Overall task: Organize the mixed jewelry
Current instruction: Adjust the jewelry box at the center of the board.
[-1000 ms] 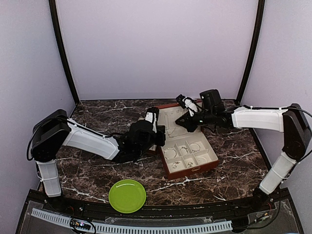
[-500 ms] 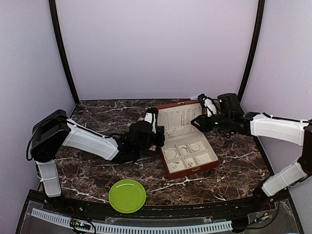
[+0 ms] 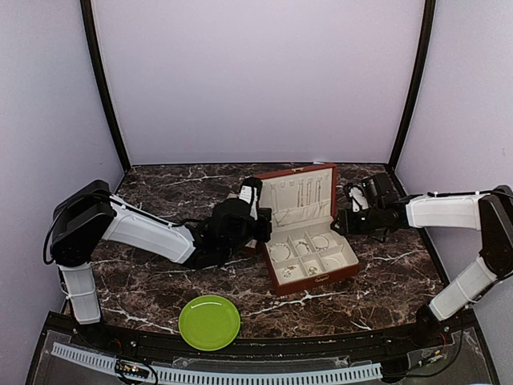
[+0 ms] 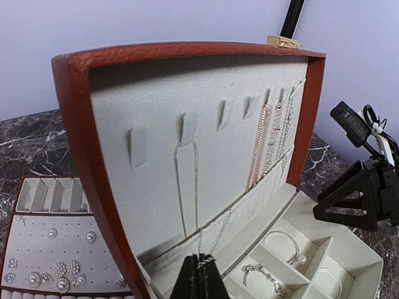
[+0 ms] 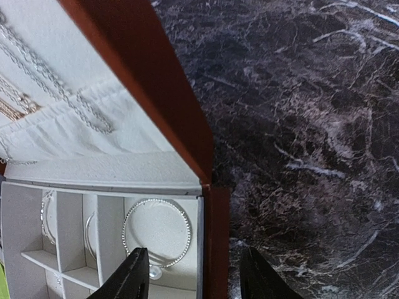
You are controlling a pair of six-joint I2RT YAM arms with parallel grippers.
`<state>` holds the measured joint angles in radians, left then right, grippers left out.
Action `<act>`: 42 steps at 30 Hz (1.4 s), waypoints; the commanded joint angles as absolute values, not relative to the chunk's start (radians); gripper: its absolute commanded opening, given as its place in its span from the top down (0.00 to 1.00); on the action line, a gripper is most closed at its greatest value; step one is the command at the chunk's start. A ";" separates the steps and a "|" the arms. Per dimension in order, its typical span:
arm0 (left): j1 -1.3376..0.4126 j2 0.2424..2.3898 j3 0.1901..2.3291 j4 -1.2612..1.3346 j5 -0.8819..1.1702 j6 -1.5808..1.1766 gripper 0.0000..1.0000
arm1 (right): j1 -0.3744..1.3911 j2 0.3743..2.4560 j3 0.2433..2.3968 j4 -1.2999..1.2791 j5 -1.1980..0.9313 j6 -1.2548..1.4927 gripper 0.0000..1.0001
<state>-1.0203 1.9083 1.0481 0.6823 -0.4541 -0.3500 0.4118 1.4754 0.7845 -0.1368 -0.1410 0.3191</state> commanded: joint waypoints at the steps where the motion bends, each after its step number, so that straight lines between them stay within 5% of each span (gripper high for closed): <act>1: -1.022 1.848 1.075 0.660 -0.430 -0.330 1.00 | 0.428 1.506 0.762 -0.138 -0.200 0.336 0.52; 19: -1.022 1.725 0.990 0.587 -0.367 -0.351 1.00 | 0.632 1.212 0.596 -0.283 -0.138 0.529 0.55; 23: -1.016 1.698 0.969 0.575 -0.278 -0.358 1.00 | 0.633 1.110 0.660 -0.341 -0.132 0.446 0.46; 31: -0.967 1.742 1.040 0.506 -0.059 -0.317 1.00 | 0.659 1.044 0.772 -0.260 -0.215 0.205 0.42; 42: -0.905 1.837 1.170 0.382 0.166 -0.297 1.00 | 0.675 1.174 0.900 -0.093 -0.338 0.009 0.47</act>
<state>-0.9215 1.8027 1.1145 0.4610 0.0463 -0.3233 0.6598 1.1225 0.8497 -0.1997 -0.2802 0.1085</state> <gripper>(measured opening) 0.021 0.549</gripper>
